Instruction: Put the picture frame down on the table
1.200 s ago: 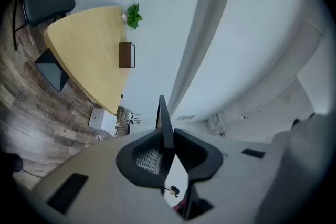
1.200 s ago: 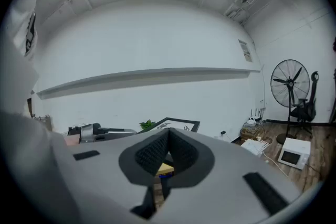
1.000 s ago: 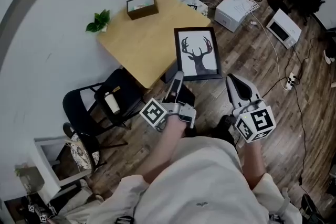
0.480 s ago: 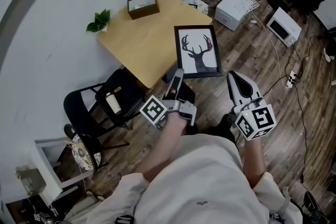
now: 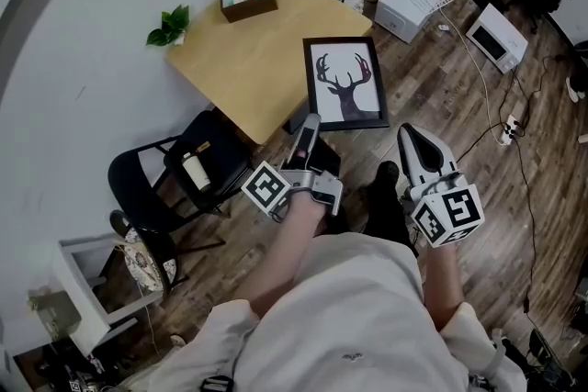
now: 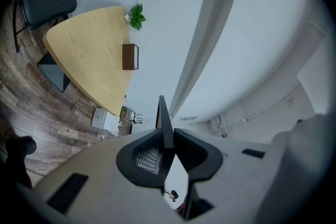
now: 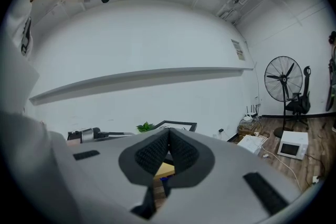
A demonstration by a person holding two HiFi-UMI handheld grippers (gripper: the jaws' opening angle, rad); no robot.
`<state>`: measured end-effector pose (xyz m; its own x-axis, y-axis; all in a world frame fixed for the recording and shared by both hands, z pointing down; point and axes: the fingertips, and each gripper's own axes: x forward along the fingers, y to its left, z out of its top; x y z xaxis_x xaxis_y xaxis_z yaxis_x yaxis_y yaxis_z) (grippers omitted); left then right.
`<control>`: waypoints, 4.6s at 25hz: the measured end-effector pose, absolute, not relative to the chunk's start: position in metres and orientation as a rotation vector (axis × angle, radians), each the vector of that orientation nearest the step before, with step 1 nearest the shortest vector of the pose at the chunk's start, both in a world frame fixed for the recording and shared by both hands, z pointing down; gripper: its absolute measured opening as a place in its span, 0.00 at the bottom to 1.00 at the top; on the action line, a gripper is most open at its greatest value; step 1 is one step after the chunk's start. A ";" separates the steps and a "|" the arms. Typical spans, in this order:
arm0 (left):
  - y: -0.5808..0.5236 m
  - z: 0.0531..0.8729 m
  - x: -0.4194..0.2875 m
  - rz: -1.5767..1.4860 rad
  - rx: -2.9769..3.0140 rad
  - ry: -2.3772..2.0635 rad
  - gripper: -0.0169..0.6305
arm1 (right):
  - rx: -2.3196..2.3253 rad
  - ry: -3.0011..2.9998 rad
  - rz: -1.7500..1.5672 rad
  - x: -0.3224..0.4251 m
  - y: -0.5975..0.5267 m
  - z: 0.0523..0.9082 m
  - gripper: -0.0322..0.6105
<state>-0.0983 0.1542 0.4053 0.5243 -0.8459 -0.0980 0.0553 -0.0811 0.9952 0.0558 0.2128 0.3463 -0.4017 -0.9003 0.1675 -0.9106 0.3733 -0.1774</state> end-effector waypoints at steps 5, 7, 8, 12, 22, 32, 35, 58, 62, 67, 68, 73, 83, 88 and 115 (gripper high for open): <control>0.143 0.410 -0.093 -0.870 1.446 -0.735 0.13 | 1.667 -2.569 0.391 0.059 0.197 0.351 0.05; 0.136 0.411 -0.092 -0.879 1.442 -0.742 0.13 | 1.652 -2.583 0.389 0.060 0.188 0.352 0.05; 0.131 0.412 -0.091 -0.882 1.440 -0.747 0.13 | 1.645 -2.588 0.389 0.061 0.183 0.353 0.05; 0.090 0.411 -0.084 -0.884 1.432 -0.770 0.13 | 1.614 -2.594 0.397 0.067 0.136 0.349 0.05; 0.038 0.403 -0.072 -0.925 1.426 -0.818 0.13 | 1.524 -2.672 0.366 0.080 0.066 0.338 0.05; -0.017 0.410 -0.041 -0.973 1.374 -0.909 0.13 | 1.399 -2.748 0.394 0.118 -0.007 0.340 0.05; -0.025 0.419 -0.033 -0.982 1.356 -0.933 0.13 | 1.356 -2.763 0.403 0.126 -0.021 0.346 0.05; -0.117 0.456 -0.052 -0.924 1.301 -0.921 0.13 | 1.370 -2.685 0.458 0.104 -0.109 0.369 0.05; -0.136 0.469 -0.063 -0.871 1.297 -0.901 0.13 | 1.427 -2.637 0.460 0.094 -0.122 0.371 0.05; -0.160 0.492 -0.078 -0.787 1.303 -0.879 0.13 | 1.510 -2.571 0.467 0.085 -0.137 0.377 0.05; -0.164 0.498 -0.081 -0.770 1.302 -0.874 0.13 | 1.527 -2.555 0.469 0.083 -0.140 0.379 0.05; -0.179 0.524 -0.091 -0.673 1.298 -0.877 0.13 | 1.595 -2.488 0.498 0.076 -0.145 0.391 0.05; -0.211 0.567 -0.107 -0.589 1.285 -0.880 0.13 | 1.634 -2.397 0.549 0.054 -0.152 0.414 0.05; -0.224 0.586 -0.111 -0.552 1.275 -0.894 0.13 | 1.636 -2.369 0.577 0.047 -0.158 0.426 0.05; -0.230 0.631 -0.105 -0.474 1.330 -0.997 0.13 | 1.630 -2.297 0.708 0.048 -0.135 0.463 0.05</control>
